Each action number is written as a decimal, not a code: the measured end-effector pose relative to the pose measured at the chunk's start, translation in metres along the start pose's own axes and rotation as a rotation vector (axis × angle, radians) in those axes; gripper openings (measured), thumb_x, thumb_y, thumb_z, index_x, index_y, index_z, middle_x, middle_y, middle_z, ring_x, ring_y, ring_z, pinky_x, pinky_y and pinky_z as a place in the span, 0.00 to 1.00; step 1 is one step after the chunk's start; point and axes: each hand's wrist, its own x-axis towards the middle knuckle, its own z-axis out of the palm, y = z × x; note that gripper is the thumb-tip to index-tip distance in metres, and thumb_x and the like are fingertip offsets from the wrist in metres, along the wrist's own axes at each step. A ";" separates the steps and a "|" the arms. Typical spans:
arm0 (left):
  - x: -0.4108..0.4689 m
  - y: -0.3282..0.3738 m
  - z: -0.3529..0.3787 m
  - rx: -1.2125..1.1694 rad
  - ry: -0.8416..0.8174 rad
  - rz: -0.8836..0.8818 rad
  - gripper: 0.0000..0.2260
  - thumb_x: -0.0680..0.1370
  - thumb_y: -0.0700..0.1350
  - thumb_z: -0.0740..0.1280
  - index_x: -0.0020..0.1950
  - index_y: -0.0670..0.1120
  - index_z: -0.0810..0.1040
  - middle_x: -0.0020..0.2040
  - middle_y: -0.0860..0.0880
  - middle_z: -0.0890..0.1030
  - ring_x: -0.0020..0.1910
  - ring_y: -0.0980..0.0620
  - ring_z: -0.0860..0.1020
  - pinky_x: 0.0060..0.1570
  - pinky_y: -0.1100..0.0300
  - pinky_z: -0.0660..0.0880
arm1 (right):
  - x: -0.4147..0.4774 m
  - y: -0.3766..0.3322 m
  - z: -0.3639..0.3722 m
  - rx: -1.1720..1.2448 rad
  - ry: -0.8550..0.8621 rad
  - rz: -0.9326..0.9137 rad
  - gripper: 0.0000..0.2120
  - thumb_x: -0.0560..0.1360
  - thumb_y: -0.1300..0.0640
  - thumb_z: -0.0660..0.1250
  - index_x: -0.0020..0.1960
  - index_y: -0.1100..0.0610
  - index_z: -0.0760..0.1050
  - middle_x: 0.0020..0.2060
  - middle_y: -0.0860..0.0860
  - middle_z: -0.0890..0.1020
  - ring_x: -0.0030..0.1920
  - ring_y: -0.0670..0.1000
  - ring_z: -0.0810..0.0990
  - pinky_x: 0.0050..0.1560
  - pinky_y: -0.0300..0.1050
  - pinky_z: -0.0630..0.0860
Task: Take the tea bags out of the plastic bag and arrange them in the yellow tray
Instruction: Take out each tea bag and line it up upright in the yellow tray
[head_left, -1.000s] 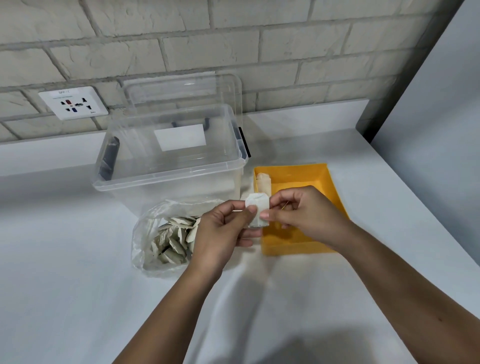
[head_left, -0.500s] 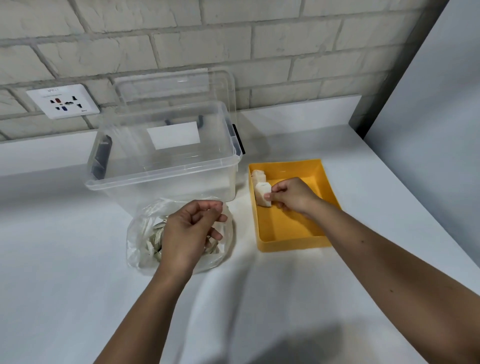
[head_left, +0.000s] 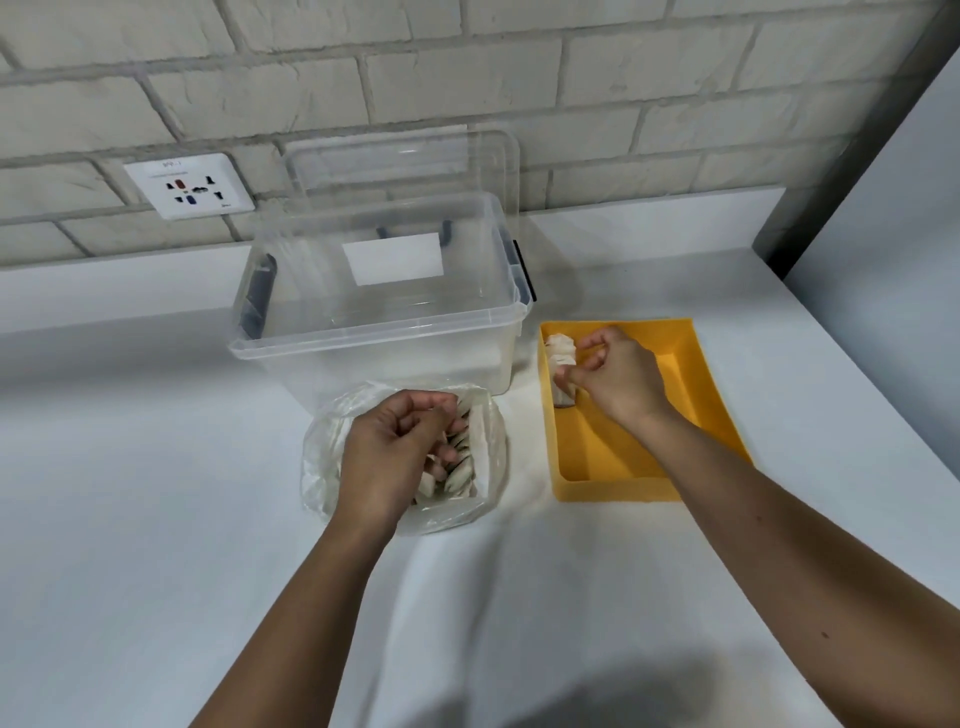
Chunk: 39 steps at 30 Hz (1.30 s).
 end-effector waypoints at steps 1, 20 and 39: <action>0.001 0.001 -0.007 0.042 0.012 0.023 0.03 0.78 0.42 0.71 0.49 0.45 0.84 0.39 0.46 0.86 0.31 0.53 0.79 0.32 0.63 0.76 | -0.010 -0.009 -0.003 0.044 0.036 -0.053 0.17 0.69 0.50 0.76 0.55 0.53 0.77 0.39 0.47 0.79 0.43 0.48 0.78 0.42 0.42 0.72; 0.003 -0.033 -0.025 1.354 -0.058 0.278 0.27 0.70 0.64 0.71 0.57 0.45 0.76 0.57 0.48 0.79 0.59 0.46 0.77 0.51 0.54 0.73 | -0.110 -0.052 0.043 -0.435 -0.144 -0.779 0.12 0.71 0.54 0.72 0.55 0.47 0.82 0.49 0.45 0.83 0.51 0.51 0.75 0.49 0.45 0.68; -0.016 -0.009 -0.049 0.011 0.022 -0.070 0.06 0.80 0.43 0.68 0.52 0.42 0.83 0.41 0.42 0.84 0.38 0.48 0.83 0.41 0.60 0.81 | -0.104 -0.079 -0.003 0.064 -0.439 -0.495 0.04 0.79 0.53 0.65 0.49 0.53 0.75 0.43 0.45 0.79 0.40 0.45 0.76 0.41 0.41 0.72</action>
